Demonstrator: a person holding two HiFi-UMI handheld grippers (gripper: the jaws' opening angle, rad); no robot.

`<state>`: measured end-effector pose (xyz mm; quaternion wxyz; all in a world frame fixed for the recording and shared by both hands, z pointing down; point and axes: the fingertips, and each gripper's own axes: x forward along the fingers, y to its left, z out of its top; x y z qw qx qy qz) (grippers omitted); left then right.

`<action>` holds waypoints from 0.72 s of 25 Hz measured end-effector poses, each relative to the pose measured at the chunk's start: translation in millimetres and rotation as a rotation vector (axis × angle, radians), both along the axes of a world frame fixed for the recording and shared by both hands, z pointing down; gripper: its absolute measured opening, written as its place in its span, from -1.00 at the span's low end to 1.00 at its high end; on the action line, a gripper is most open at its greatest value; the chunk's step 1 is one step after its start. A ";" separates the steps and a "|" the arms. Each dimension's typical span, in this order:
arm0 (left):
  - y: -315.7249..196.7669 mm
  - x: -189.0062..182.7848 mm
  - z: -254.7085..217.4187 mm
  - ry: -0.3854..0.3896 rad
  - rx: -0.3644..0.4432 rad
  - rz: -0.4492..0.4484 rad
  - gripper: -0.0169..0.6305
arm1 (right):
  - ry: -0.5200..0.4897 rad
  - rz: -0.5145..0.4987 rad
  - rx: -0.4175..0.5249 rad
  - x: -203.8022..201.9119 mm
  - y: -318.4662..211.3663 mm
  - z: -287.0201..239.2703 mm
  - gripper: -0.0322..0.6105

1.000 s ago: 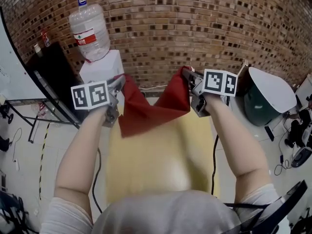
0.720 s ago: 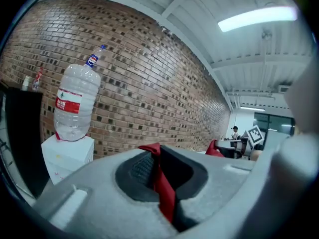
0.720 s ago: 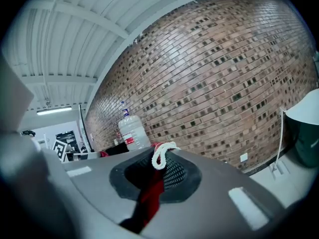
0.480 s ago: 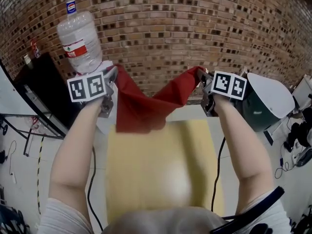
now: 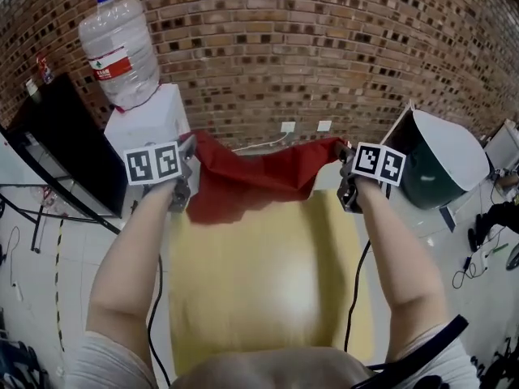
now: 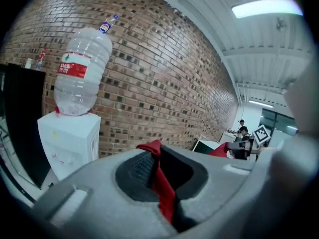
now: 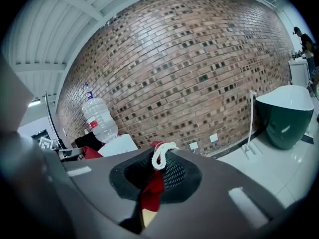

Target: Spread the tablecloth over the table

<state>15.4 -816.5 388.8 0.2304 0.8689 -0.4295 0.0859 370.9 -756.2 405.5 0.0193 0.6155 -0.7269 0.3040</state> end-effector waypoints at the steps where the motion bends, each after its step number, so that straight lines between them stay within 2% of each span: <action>1: 0.7 -0.8 12.0 -0.003 -0.020 0.000 -0.92 | 0.000 0.001 -0.018 -1.1 0.8 12.1 -0.88; 8: 18.8 -7.8 108.4 -0.039 -0.179 -0.007 -0.92 | -0.025 0.016 -0.180 -7.5 18.8 116.2 -0.88; 13: 17.4 -9.9 137.9 -0.014 -0.226 -0.015 -0.92 | -0.077 0.052 -0.224 -6.7 19.2 149.5 -0.88; 18: 16.2 -0.6 171.8 -0.071 -0.289 0.021 -0.92 | -0.098 0.126 -0.273 6.2 25.2 177.6 -0.88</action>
